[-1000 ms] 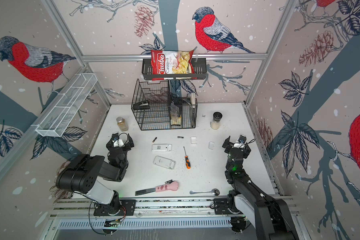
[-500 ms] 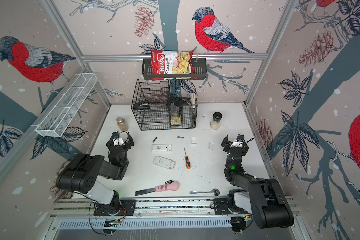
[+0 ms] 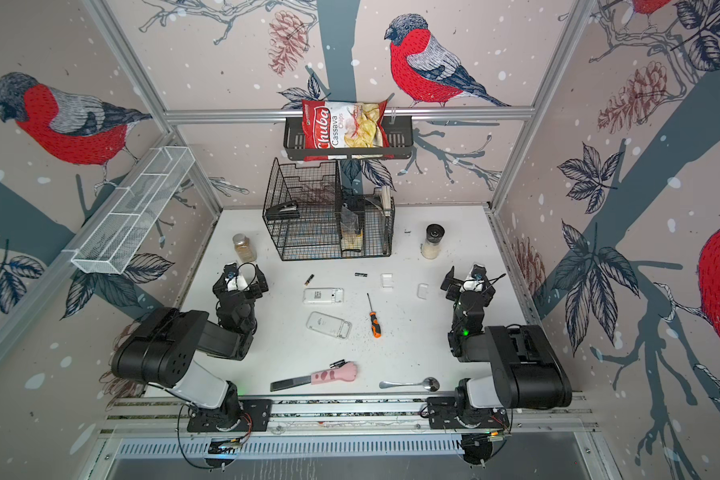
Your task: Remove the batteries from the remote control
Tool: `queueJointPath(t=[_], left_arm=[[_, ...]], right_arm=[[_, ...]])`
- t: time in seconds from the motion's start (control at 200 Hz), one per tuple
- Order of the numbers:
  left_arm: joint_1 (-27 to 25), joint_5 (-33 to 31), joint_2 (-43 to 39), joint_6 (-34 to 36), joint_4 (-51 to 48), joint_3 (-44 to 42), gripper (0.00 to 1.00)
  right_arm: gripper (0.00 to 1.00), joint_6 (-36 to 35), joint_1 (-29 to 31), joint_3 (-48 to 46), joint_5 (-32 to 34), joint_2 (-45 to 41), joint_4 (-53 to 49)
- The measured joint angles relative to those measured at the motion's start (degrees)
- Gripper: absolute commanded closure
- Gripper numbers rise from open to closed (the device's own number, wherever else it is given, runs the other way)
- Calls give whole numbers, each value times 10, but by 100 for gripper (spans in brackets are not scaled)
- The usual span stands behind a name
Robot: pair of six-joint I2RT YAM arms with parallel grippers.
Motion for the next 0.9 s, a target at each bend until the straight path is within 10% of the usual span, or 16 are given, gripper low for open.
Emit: queueJointPath(t=[0.901], left_arm=[[0,-1,0,0,0,0,2]], right_arm=[[0,3,-16,46,-35,34,-29]])
